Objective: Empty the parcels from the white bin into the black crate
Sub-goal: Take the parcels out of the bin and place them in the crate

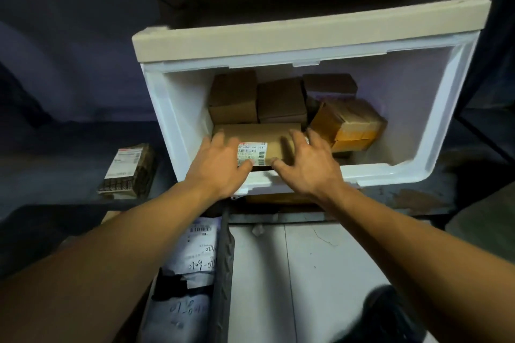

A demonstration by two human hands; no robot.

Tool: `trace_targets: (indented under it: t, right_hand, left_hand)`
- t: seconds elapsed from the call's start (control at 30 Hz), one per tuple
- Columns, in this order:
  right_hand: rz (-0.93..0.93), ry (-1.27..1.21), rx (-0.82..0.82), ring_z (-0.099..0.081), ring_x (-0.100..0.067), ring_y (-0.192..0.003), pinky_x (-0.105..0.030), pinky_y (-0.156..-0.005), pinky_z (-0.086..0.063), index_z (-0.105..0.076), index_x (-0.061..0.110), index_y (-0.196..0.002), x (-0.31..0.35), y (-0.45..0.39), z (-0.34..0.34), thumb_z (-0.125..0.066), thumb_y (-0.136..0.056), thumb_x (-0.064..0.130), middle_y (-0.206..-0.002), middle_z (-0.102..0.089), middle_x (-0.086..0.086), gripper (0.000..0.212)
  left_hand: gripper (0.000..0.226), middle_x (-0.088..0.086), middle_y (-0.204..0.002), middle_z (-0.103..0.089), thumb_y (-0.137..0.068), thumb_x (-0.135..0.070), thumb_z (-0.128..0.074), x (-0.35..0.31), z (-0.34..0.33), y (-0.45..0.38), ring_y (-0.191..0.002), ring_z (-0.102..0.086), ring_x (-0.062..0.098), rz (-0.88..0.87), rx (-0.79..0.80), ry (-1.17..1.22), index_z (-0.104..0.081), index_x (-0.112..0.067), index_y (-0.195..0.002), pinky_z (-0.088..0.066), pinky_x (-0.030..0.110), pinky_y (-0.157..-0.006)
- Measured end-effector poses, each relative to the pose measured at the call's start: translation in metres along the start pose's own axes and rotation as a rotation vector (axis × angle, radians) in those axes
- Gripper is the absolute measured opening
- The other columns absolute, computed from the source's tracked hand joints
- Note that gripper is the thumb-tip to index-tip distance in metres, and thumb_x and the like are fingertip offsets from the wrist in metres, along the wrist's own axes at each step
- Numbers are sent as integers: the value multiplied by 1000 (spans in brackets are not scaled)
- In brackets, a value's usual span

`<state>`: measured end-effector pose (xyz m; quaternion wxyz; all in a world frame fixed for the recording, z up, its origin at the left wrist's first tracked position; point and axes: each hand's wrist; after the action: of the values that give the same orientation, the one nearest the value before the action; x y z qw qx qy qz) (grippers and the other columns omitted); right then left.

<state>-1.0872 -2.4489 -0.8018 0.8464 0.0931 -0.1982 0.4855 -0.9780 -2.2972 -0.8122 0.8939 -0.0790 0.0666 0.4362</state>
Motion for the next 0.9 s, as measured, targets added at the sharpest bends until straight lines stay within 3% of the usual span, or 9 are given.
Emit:
trace_targets:
  t: [0.17,0.27,0.37,0.47,0.6,0.73,0.9]
  right_hand:
    - [-59,-115,-16,-45,-34,-130,-48,-106,-46,-41,23,-142,8,-25,-20,-62,-89,56,-146,-39,-13,65]
    - [-111,-220,-80,-49,-32,-127,-46,-105,-48,-47,20,-139,9,-32,-23,-65,-91,45,-142,-45,-12,57]
    - [-256,-555,-180,-56,-29,-122,-45,-103,-51,-52,22,-132,8,-35,-17,-65,-94,27,-130,-57,-7,41]
    - [-347,-799,-199,-58,-23,-116,-38,-98,-55,-50,30,-122,10,-33,-11,-60,-97,12,-117,-54,1,32]
    - [-323,-928,-241,-61,-23,-113,-41,-97,-56,-52,30,-118,14,-23,-1,-60,-96,7,-119,-59,1,32]
    - [-320,-1054,-274,-63,-20,-97,-44,-90,-60,-52,29,-117,14,1,21,-59,-96,4,-128,-55,-2,34]
    - [-399,-1176,-210,-59,-29,-113,-40,-84,-60,-52,28,-123,11,50,41,-58,-97,2,-135,-51,-8,36]
  left_hand:
    - [53,19,-133,-50,-98,-47,-53,-4,-10,-19,-120,-50,36,111,-10,159,-52,-10,-135,-42,42,-104]
    - [52,19,-130,-53,-95,-45,-59,-6,-13,-24,-118,-52,37,159,-48,177,-56,-9,-132,-44,42,-100]
    - [53,18,-132,-53,-94,-47,-60,-6,-11,-24,-120,-52,38,196,-71,216,-57,-9,-131,-44,42,-100]
    - [53,17,-133,-53,-95,-48,-59,-7,-7,-23,-120,-52,38,216,-83,273,-57,-9,-131,-45,42,-100]
    - [50,16,-134,-51,-97,-45,-58,-16,9,-13,-121,-52,36,207,-85,320,-54,-10,-133,-44,40,-100]
    - [53,12,-142,-45,-97,-44,-58,-22,29,6,-126,-49,34,185,-97,366,-48,-15,-140,-41,41,-105]
    - [60,10,-147,-42,-97,-40,-59,-23,49,50,-129,-49,30,203,-124,490,-39,-14,-147,-40,36,-102]
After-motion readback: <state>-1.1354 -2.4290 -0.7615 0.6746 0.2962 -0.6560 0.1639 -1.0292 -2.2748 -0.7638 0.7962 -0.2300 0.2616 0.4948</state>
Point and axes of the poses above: each hand's wrist, its own y-axis away from the middle knuckle, its own z-axis out of the back of the hand, x = y × z
